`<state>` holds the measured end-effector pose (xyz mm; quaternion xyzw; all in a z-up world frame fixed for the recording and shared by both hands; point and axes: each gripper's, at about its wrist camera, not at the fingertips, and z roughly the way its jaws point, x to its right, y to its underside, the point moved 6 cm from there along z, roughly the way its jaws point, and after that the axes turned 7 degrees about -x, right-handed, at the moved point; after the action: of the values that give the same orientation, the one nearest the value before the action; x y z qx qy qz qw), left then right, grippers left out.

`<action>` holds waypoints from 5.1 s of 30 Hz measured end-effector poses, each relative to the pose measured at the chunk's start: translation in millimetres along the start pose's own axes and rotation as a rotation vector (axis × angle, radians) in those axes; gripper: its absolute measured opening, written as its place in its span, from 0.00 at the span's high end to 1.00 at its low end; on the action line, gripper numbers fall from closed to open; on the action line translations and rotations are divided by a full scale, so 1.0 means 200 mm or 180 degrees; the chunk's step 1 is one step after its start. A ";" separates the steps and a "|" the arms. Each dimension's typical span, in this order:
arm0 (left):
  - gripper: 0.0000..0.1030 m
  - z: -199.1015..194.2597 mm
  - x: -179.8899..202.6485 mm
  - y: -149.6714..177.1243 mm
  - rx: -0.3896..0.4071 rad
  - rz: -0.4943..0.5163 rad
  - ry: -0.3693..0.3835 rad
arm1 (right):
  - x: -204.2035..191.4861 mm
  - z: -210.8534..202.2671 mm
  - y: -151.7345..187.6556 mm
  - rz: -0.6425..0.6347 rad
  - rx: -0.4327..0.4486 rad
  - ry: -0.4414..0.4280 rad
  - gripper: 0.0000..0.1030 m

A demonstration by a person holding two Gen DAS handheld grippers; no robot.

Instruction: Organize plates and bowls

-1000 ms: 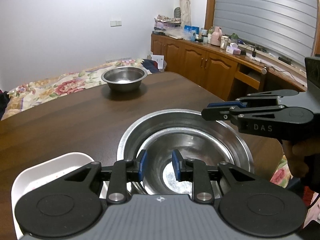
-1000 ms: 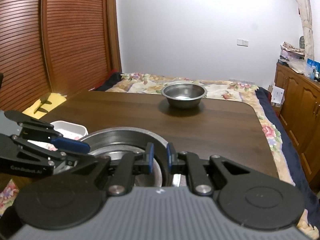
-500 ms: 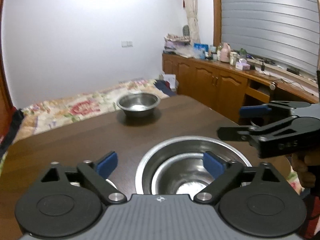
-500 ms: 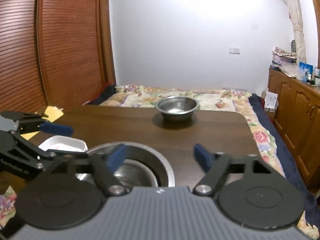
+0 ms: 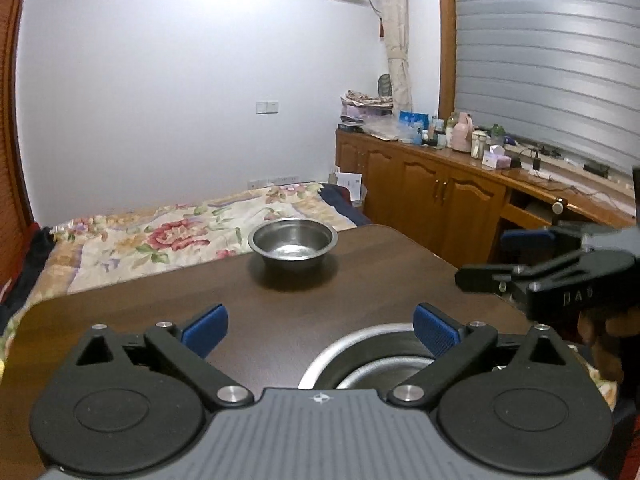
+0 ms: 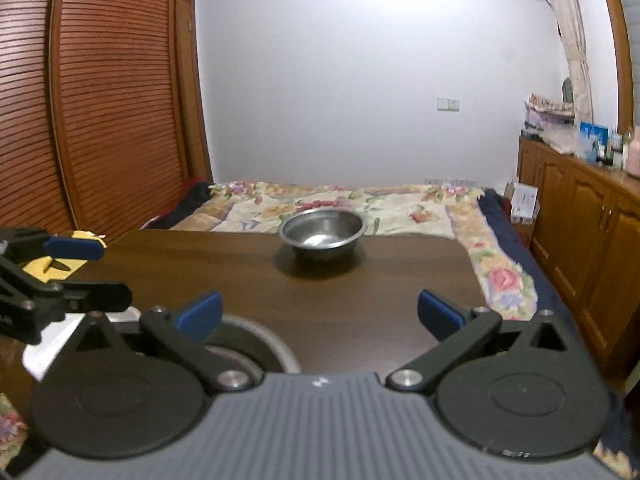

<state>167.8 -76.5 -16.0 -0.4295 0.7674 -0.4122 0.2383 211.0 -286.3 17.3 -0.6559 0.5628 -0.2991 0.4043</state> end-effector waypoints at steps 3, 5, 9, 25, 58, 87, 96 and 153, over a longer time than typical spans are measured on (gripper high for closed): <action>0.02 0.05 -0.05 -0.08 0.0021 0.0031 -0.0049 | 0.04 0.05 -0.09 -0.0021 0.0002 -0.0024 0.00; 0.02 0.09 -0.08 -0.13 0.0025 0.0029 -0.0090 | 0.08 0.09 -0.15 -0.0046 0.0025 -0.0048 0.00; 0.02 0.17 -0.14 -0.22 0.0043 0.0076 -0.0193 | 0.13 0.17 -0.25 -0.0123 0.0030 -0.0061 0.00; 0.18 0.65 -0.27 -0.38 -0.0273 -0.0047 -0.0203 | 0.31 0.64 -0.36 -0.0062 -0.0383 -0.0419 0.00; 0.67 1.11 -0.34 -0.35 -0.0896 -0.0453 -0.0020 | 0.28 1.02 -0.28 0.0440 -0.0962 -0.0735 0.72; 0.68 0.31 -0.10 -0.53 -0.0145 -0.0227 0.0075 | 0.20 0.40 -0.47 0.0384 -0.0438 -0.0681 0.74; 0.67 0.09 -0.03 -0.51 -0.0038 -0.0151 0.0082 | 0.15 0.21 -0.47 0.0287 -0.0289 -0.0722 0.75; 0.67 -0.08 0.10 0.31 -0.0572 -0.0285 0.0095 | -0.06 0.04 0.20 0.0397 -0.0677 -0.1030 0.85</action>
<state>117.0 -69.0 -59.9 -0.4769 0.7848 -0.3582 0.1687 195.2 -273.8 -19.7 -0.6983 0.5585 -0.1031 0.4357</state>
